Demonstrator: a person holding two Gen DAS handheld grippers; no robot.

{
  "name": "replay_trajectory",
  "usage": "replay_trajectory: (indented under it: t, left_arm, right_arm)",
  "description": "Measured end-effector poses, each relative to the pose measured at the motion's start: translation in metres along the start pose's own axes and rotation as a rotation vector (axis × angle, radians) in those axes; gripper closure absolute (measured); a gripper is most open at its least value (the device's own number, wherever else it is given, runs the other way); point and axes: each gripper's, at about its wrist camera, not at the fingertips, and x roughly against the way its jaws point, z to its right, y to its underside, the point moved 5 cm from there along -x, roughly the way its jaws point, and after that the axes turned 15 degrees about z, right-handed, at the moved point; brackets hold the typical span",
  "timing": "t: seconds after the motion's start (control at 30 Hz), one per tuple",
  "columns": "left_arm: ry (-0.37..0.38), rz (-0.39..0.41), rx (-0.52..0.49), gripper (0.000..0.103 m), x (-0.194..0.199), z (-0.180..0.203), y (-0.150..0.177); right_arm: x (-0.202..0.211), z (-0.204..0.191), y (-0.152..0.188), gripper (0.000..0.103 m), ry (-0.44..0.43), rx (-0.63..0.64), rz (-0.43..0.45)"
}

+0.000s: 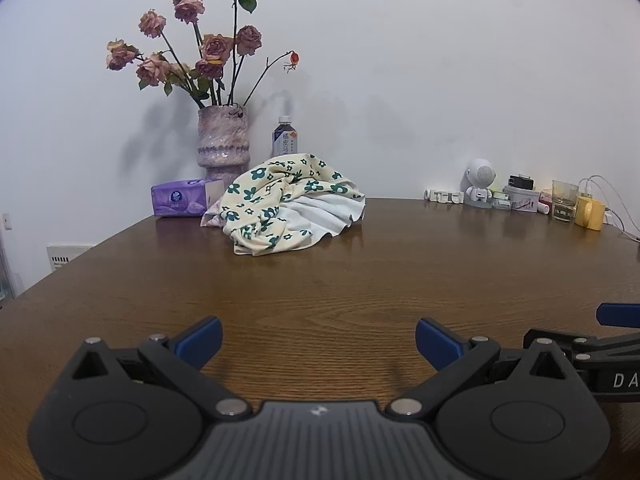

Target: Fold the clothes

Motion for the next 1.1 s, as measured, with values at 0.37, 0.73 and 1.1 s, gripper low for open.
replay_trajectory:
  t: [0.37,0.73,1.1]
  left_arm:
    - [-0.004,0.009,0.001,0.000,-0.0010,-0.0012,0.0072]
    - [-0.018,0.019,-0.009,0.000,0.0004,0.0004,0.0080]
    - [-0.015,0.019,-0.006,0.000,0.0025,-0.0001,0.0047]
  right_arm:
    - [-0.0004,-0.0017,0.0022,0.000,-0.004,0.005,-0.005]
    - [-0.0011,0.0004,0.0018,0.000,-0.009,0.004,-0.004]
    - [-0.0004,0.0004,0.0011,0.000,-0.008,-0.001,-0.003]
